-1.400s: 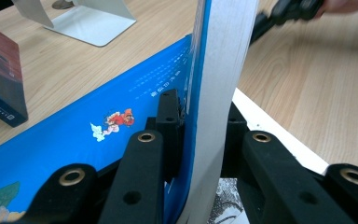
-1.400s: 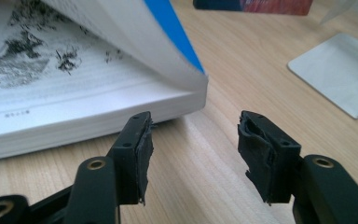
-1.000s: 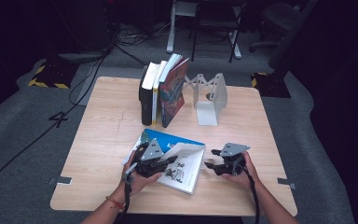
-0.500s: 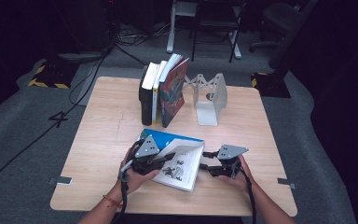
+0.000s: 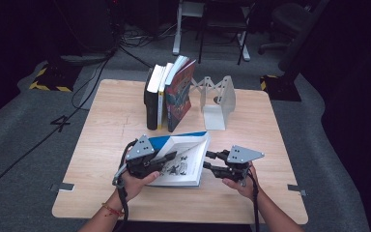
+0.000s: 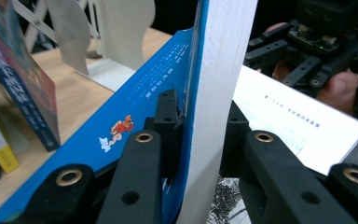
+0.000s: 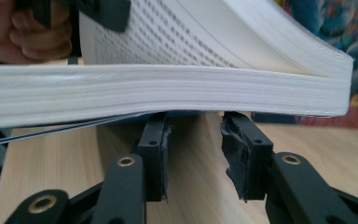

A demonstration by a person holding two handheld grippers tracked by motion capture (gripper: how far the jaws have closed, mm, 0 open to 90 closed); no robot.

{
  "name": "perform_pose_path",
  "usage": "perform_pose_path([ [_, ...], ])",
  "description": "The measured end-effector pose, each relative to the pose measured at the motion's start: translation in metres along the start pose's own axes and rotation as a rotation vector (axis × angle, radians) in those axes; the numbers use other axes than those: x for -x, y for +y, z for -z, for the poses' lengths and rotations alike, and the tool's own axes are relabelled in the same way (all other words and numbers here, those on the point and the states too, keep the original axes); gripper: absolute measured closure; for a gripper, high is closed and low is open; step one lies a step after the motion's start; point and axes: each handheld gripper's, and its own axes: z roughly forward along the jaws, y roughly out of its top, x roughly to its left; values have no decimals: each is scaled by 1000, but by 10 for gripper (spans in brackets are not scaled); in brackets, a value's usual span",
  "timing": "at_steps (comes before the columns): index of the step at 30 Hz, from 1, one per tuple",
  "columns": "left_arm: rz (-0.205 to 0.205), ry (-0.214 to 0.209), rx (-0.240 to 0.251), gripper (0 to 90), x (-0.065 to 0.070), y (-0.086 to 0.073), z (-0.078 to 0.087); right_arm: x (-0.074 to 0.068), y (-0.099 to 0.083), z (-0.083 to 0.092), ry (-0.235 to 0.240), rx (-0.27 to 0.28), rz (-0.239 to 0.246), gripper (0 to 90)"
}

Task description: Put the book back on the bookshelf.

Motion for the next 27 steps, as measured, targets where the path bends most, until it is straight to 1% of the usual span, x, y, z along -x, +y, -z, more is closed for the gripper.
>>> perform_pose_path([
  [2,-2,-1,3,750,1,1,1,0,7,0,5,20,-11,614],
  [3,-5,-2,2,751,3,1,0,0,10,0,-2,36,-10,614],
  [5,-4,-3,3,752,5,1,-1,1,14,0,-12,36,-2,615],
  [6,-8,-2,8,755,5,1,-2,1,15,1,-21,39,9,616],
  [7,-19,-2,8,759,5,1,-3,1,16,1,-26,43,9,625],
  [8,-26,-6,8,762,6,2,-4,2,17,1,-24,45,6,626],
  [10,-30,-23,12,764,6,4,-5,3,22,3,-35,42,21,629],
  [11,-36,-40,22,768,7,6,-6,3,24,4,-38,46,24,633],
  [13,-46,-54,32,769,10,10,-8,5,32,10,-47,71,47,635],
  [15,-52,-79,45,767,11,13,-10,4,37,14,-66,73,75,635],
  [16,-49,-88,52,768,12,15,-12,5,42,17,-82,71,101,635],
  [19,-47,-115,70,766,12,19,-17,6,48,25,-104,76,127,647],
  [20,-43,-132,84,766,12,20,-21,7,49,27,-107,76,134,647],
  [21,-41,-137,101,765,13,20,-24,6,51,31,-124,76,149,650],
  [23,-43,-153,120,764,13,21,-28,3,54,36,-170,79,210,700],
  [24,-45,-160,127,763,13,21,-29,1,55,37,-182,88,224,726],
  [25,-42,-167,140,764,13,21,-31,1,56,38,-188,98,224,727],
  [27,-36,-172,145,763,12,21,-33,3,60,40,-190,99,232,724],
])
